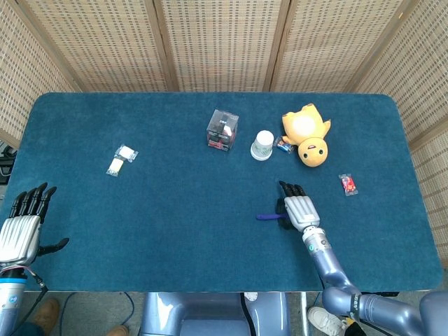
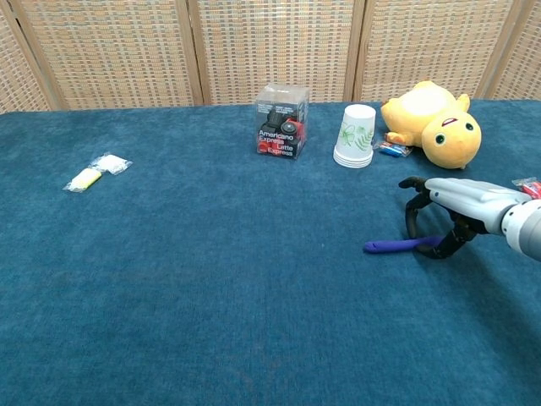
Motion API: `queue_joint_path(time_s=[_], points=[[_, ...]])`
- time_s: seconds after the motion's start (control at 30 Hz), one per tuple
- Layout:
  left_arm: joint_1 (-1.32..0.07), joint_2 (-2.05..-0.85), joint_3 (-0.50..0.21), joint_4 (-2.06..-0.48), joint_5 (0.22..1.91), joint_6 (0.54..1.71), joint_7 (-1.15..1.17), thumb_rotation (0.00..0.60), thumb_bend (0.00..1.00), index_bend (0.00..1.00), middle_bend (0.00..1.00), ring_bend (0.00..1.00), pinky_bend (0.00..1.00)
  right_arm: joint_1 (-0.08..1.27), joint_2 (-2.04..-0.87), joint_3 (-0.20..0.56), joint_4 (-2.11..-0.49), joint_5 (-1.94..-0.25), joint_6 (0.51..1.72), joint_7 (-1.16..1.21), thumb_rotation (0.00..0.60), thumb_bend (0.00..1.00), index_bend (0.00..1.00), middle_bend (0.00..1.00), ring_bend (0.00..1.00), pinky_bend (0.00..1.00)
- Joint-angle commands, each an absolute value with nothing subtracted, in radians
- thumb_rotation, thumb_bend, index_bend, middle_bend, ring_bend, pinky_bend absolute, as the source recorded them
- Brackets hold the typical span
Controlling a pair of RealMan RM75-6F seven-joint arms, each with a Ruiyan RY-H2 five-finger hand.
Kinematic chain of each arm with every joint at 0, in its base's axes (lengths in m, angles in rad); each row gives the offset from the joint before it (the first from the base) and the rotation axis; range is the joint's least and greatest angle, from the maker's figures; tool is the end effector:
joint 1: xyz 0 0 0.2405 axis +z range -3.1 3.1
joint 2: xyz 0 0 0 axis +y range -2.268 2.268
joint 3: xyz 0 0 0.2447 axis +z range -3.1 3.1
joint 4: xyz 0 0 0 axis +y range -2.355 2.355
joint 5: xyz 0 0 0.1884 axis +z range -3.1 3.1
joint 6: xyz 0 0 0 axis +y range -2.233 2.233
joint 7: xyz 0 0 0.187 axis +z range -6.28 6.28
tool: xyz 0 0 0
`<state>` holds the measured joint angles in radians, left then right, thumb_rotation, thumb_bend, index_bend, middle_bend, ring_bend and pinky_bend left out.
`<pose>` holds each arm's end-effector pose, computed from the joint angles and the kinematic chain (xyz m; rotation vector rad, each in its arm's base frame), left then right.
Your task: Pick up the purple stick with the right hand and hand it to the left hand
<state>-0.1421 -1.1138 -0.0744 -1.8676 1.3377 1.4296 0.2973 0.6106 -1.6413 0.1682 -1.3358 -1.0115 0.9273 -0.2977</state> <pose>-0.2592 0.2349 0.1559 -1.3746 -0.9491 -0.8106 -0.2080 -0.3541 -0.0353 1.6973 -1.1889 0.7753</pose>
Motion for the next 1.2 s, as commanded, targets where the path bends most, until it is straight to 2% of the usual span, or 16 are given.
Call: queue_joint_path(time_s=[0.03,0.4,0.67,0.7,0.73,1.0,1.2], points=[[-0.144,-1.114,-0.076,-1.866,1.334,1.427,0.297,0.6,0.0,0.0,0.0,0.0,0.0,0.61,-1.637,0.172,-1.347,-1.01,0.927,-0.292,0.6,0.54,0.59,0.01,0.0,0.0],[-0.173,-1.118,-0.095,-1.821,1.297,1.377,0.266,0.6,0.0,0.0,0.0,0.0,0.0,0.627,-1.601,0.224,-1.477,-0.937,0.908,-0.268,0.6,0.54,0.6,0.02,0.0,0.0],[-0.218,-1.131,-0.098,-1.732,1.328,1.316,0.219,0.6,0.0,0.0,0.0,0.0,0.0,0.671,-1.596,0.273,-1.56,-0.831,0.905,-0.301,0.6,0.54,0.6,0.03,0.0,0.0],[-0.226,-1.133,-0.1,-1.718,1.338,1.308,0.21,0.6,0.0,0.0,0.0,0.0,0.0,0.681,-1.597,0.283,-1.572,-0.813,0.906,-0.308,0.6,0.54,0.6,0.04,0.0,0.0],[-0.253,-1.131,-0.107,-1.698,1.372,1.293,0.209,0.6,0.0,0.0,0.0,0.0,0.0,0.705,-1.603,0.325,-1.603,-0.78,0.904,-0.302,0.6,0.54,0.61,0.04,0.0,0.0],[-0.322,-1.132,-0.124,-1.644,1.44,1.248,0.168,0.6,0.0,0.0,0.0,0.0,0.0,0.808,-1.602,0.41,-1.676,-0.56,0.925,-0.375,0.6,0.55,0.61,0.05,0.0,0.0],[-0.432,-1.162,-0.157,-1.595,1.501,1.174,0.149,0.6,0.0,0.0,0.0,0.0,0.0,0.894,-1.619,0.481,-1.706,-0.379,0.945,-0.382,0.6,0.56,0.61,0.05,0.0,0.0]])
